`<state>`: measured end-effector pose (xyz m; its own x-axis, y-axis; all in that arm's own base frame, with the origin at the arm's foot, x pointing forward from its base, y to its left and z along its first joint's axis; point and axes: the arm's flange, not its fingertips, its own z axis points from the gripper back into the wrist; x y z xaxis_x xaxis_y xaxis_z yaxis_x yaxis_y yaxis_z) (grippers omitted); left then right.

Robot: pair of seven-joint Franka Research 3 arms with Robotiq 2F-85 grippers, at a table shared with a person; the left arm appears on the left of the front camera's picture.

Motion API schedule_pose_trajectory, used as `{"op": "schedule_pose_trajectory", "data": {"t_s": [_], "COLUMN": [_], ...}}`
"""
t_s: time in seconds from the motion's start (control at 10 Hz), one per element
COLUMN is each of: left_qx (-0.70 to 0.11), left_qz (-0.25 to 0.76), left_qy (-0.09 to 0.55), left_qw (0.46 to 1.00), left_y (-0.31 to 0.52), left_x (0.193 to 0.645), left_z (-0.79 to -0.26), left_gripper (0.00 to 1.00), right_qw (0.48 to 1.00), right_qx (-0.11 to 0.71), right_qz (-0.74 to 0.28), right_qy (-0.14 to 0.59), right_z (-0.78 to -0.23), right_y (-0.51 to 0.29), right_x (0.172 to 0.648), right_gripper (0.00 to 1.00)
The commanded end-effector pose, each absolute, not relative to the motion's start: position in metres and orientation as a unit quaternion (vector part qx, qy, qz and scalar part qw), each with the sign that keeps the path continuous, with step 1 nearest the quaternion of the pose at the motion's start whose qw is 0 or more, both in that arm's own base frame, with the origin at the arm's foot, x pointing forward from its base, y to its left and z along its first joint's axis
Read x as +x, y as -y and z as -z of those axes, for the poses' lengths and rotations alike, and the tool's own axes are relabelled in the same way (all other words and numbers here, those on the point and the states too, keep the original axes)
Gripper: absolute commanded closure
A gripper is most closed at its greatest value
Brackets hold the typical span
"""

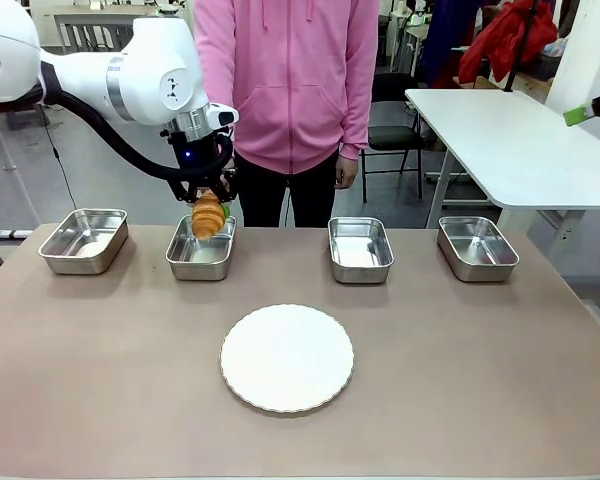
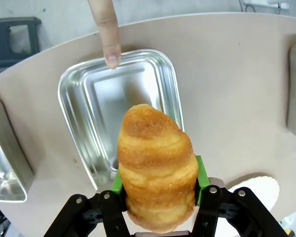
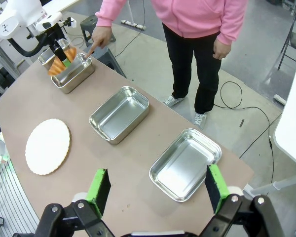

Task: Place the bread in the container.
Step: Place the Butter Roll into the Airtight Container indicated by the human.

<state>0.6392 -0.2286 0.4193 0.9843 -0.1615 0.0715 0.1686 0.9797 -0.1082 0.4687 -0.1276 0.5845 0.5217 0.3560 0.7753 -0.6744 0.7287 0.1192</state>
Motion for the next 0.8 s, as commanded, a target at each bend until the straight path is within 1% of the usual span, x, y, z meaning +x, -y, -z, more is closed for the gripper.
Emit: {"op": "schedule_pose_trajectory", "data": {"t_s": [0.0,0.3,0.6,0.7], "left_qx": [-0.058,-0.053,-0.056,-0.048], "left_qz": [0.097,0.097,0.094,0.093], "left_qy": [0.045,0.048,0.038,0.035], "left_qw": [0.993,0.993,0.993,0.994], "left_y": [0.219,0.217,0.212,0.209], "left_x": [0.641,0.644,0.642,0.640], "left_z": [-0.410,-0.390,-0.383,-0.381], "left_gripper": [0.42,0.42,0.42,0.00], "right_qw": [0.844,0.844,0.844,0.844], "right_qx": [0.211,0.211,0.211,0.211], "right_qz": [-0.304,-0.304,-0.304,-0.304], "right_qy": [0.388,0.388,0.388,0.388], "right_z": [-0.585,-0.585,-0.585,-0.585], "right_y": [0.127,0.127,0.127,0.127], "right_x": [0.468,0.468,0.468,0.468], "right_gripper": [0.00,0.00,0.00,0.00]}}
